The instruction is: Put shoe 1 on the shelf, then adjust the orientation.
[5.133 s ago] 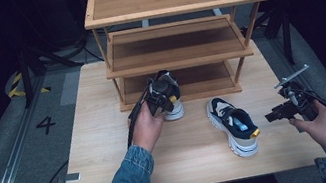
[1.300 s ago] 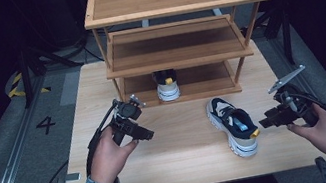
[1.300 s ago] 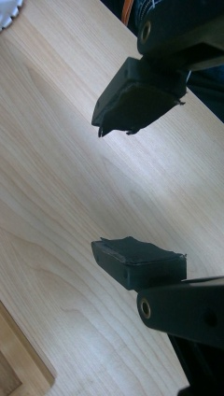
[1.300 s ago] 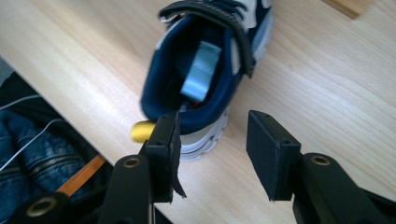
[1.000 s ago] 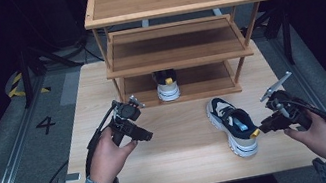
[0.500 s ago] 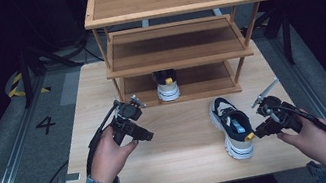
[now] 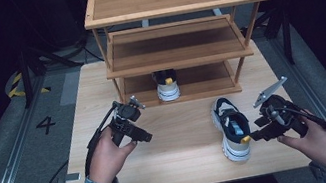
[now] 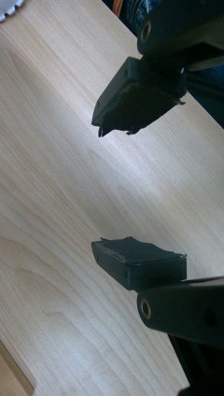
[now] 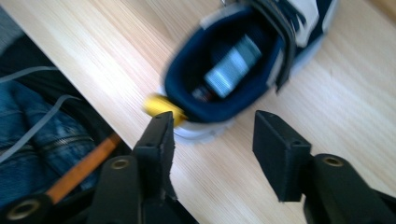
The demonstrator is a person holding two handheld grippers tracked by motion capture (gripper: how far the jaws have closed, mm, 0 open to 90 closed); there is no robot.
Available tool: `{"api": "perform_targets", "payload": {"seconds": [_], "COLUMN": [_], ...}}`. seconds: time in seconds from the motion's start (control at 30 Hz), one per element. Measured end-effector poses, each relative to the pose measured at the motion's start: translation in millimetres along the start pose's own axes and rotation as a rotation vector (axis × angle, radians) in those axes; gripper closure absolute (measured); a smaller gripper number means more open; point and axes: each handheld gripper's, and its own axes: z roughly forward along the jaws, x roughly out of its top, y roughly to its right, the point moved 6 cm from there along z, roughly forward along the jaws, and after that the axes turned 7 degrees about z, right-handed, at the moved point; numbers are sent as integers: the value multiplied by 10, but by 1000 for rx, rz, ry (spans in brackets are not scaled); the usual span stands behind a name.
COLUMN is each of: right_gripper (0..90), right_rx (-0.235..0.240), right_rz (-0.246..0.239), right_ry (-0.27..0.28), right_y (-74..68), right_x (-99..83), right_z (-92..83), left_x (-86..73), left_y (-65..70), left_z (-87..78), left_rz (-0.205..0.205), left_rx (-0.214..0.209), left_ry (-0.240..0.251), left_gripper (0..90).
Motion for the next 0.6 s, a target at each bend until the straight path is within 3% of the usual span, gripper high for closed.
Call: {"api": "perform_targets", "payload": {"seconds": [0.03, 0.1, 0.3, 0.37, 0.6], "right_gripper": [453, 414, 427, 427, 433], "right_rx": [0, -3, -2, 0, 30], "right_rz": [0, -55, -63, -70, -77], "right_ry": [0, 4, -15, -23, -101], "right_y": [0, -88, -83, -87, -114], "right_x": [0, 47, 135, 141, 157], "right_z": [0, 52, 233, 266, 517], "left_x": [-5, -19, -76, -85, -139], "left_y": [0, -1, -25, -50, -72], "left_z": [-2, -11, 1, -3, 19], "left_rz": [-1, -3, -25, -15, -30], "left_rx": [1, 0, -2, 10, 8], "left_ry": [0, 3, -7, -12, -23], "left_gripper": [348, 347, 346, 346, 339]}}
